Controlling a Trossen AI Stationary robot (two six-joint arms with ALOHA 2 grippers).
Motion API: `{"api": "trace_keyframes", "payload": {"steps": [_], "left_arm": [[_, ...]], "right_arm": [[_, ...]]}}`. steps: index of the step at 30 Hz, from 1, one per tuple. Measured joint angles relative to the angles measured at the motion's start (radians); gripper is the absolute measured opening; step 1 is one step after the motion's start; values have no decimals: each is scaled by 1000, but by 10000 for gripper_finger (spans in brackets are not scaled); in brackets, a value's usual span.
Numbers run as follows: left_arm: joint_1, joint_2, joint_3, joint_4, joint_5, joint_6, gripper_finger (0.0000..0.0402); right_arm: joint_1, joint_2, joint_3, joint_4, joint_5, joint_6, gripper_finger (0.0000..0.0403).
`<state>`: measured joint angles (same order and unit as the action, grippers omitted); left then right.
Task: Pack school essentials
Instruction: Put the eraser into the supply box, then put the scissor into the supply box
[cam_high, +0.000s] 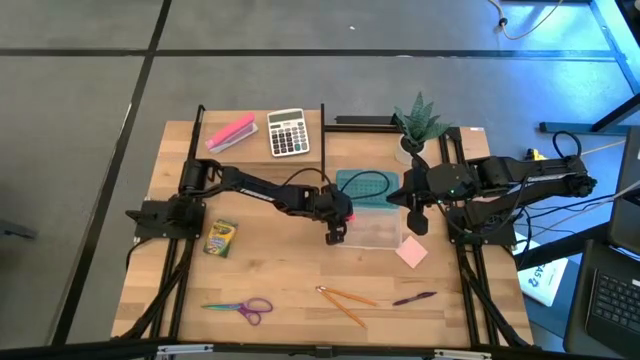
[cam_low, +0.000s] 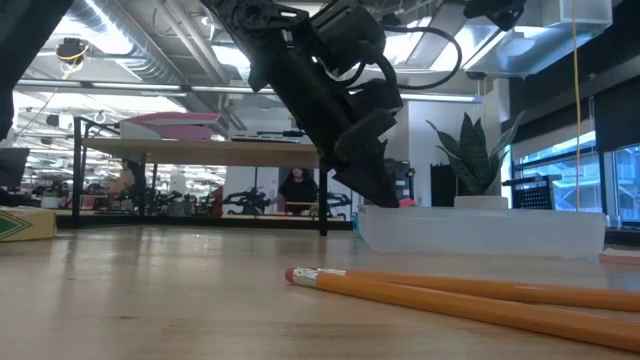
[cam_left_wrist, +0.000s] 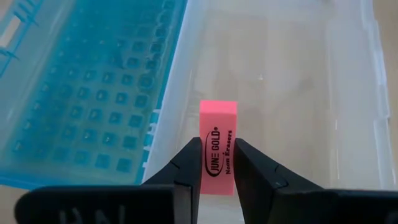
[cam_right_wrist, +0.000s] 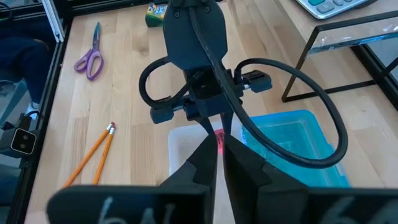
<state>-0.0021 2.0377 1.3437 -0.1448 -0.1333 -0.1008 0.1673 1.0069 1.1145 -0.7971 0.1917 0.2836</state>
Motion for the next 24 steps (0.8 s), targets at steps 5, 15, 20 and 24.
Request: {"api": "trace_keyframes", "payload": {"steps": [5,15,20,24], "left_arm": [[0,0,0,0,0,40,69],[0,5,0,1,-1,52,104],[0,5,0,1,-3,52,117],[0,5,0,1,-4,52,116]], "right_arm": [[0,0,0,0,0,0,30],[0,0,0,0,0,0,30],[0,0,0,0,0,0,30],[0,0,0,0,0,0,30]]}}
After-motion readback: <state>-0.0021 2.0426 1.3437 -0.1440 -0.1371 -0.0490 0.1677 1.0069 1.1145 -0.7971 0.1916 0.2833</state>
